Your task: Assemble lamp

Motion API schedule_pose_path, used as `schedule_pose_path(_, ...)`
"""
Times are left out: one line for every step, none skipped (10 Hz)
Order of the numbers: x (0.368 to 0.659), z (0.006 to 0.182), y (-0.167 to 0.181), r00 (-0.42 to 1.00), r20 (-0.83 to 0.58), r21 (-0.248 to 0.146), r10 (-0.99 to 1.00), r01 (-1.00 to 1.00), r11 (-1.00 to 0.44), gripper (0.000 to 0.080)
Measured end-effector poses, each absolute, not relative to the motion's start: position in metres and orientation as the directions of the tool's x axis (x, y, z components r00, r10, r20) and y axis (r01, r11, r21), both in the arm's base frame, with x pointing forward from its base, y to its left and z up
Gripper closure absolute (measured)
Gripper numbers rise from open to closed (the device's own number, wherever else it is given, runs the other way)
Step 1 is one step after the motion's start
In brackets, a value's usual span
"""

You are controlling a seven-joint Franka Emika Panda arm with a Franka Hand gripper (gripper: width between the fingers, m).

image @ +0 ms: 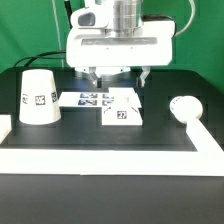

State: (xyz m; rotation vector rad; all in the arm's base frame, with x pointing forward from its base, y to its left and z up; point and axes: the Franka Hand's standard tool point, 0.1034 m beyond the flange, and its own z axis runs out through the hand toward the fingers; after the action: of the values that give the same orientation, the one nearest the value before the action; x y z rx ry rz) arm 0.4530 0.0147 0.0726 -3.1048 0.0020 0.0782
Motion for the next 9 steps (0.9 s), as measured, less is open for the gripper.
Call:
schedule_pose_path(0.444, 0.067, 0.016, 0.999, -0.043, -0.036, 0.014, 0.013, -0.999, 0.0100)
schedule_pose_path(0.433, 0.061, 0.016, 0.999, -0.045, -0.035, 0.019, 0.017, -0.999, 0.0100)
schedule_pose_path(0.429, 0.058, 0.018, 0.999, -0.049, -0.034, 0.023, 0.021, -0.999, 0.0100)
schedule_pose_path(0.428, 0.056, 0.021, 0.998, -0.053, -0.035, 0.028, 0.026, -0.999, 0.0100)
schedule_pose_path(0.427, 0.054, 0.022, 0.998, -0.058, -0.035, 0.031, 0.029, -0.999, 0.0100)
schedule_pose_path(0.426, 0.053, 0.023, 0.998, -0.060, -0.035, 0.032, 0.030, -0.999, 0.0100)
schedule_pose_path(0.425, 0.051, 0.024, 0.997, -0.065, -0.035, 0.031, 0.029, -0.999, 0.0100)
schedule_pose_path(0.423, 0.047, 0.026, 0.997, -0.073, -0.035, 0.034, 0.031, -0.999, 0.0100)
schedule_pose_path(0.422, 0.044, 0.025, 0.996, -0.079, -0.035, 0.033, 0.030, -0.999, 0.0100)
